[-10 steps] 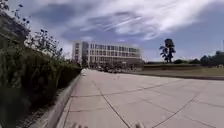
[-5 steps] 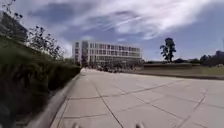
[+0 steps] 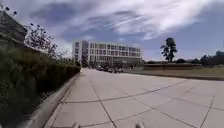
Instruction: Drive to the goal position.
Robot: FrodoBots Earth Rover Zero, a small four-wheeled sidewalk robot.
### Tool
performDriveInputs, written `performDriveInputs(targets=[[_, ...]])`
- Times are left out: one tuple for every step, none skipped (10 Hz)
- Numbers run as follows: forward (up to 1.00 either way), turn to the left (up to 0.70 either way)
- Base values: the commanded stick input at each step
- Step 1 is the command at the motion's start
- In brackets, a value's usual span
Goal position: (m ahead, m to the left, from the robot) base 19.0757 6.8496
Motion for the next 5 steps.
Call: performDriveInputs(targets=[[0.45, 0.0], [0.45, 0.0], [0.45, 0.0], [0.45, 0.0], [0.45, 0.0]])
